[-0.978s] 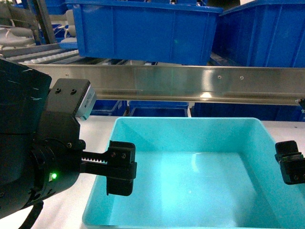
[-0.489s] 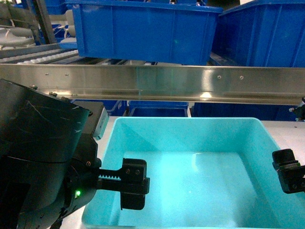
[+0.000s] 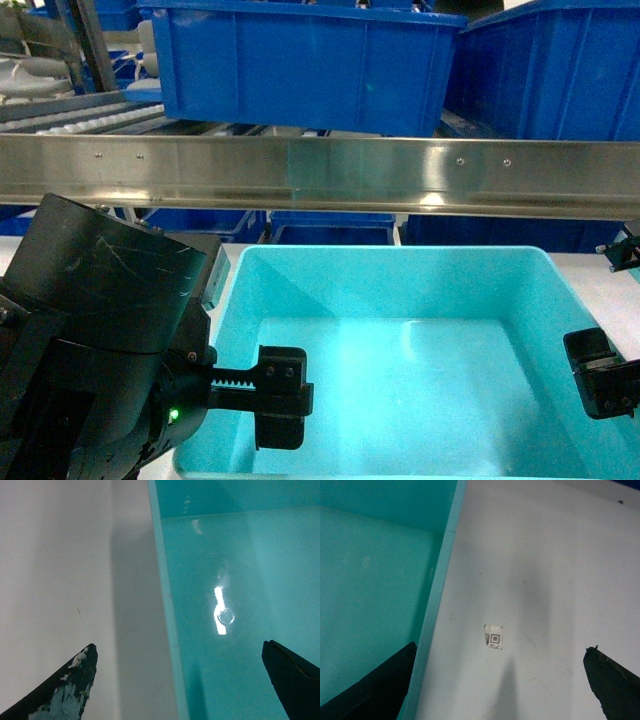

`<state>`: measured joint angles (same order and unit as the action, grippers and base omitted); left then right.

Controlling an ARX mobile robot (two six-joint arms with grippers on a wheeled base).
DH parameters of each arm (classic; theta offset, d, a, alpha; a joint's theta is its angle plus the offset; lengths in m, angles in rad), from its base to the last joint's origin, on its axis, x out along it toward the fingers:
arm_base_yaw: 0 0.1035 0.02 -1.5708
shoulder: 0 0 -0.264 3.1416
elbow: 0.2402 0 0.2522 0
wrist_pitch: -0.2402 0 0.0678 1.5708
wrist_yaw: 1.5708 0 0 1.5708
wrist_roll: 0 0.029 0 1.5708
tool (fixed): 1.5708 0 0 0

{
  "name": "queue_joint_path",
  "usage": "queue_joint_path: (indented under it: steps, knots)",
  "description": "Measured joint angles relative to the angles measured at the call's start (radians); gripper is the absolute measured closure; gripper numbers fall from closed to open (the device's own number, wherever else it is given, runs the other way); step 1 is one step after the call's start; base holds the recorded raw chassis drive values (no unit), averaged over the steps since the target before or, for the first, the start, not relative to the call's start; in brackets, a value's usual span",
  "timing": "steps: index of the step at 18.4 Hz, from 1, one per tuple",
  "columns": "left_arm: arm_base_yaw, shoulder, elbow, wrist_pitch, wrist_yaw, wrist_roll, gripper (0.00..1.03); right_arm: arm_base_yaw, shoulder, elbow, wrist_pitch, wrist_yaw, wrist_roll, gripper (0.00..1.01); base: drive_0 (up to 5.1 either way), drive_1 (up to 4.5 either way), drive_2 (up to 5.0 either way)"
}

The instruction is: Organize blue bins on left shelf correctly

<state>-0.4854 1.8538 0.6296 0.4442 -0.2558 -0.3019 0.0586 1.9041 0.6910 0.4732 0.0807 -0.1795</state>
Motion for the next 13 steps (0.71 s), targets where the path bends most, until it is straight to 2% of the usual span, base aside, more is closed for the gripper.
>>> queue_joint_path:
  steps: [1,3,5,8,13]
  knots:
    - [0.0,0.001,0.0,0.0,-0.002,0.006,0.05,0.001,0.0,-0.001,0.004,0.023,-0.01,0.03,0.0,0.0,0.0]
    - [-0.003,0.001,0.0,0.0,-0.003,0.016,0.06,0.0,0.0,-0.001,0.006,0.032,-0.021,0.05,0.0,0.0,0.0]
    - [-0.003,0.001,0.0,0.0,-0.003,0.019,0.24,0.0,0.0,-0.002,0.006,0.032,-0.024,0.25,0.0,0.0,0.0]
    - [-0.003,0.001,0.0,0.0,0.002,0.018,0.47,0.0,0.0,-0.002,0.006,0.031,-0.024,0.49,0.0,0.0,0.0]
    - [-0.017,0.001,0.01,0.006,0.029,0.017,0.9,0.014,0.0,-0.004,0.004,-0.007,-0.022,0.92,0.0,0.0,0.0]
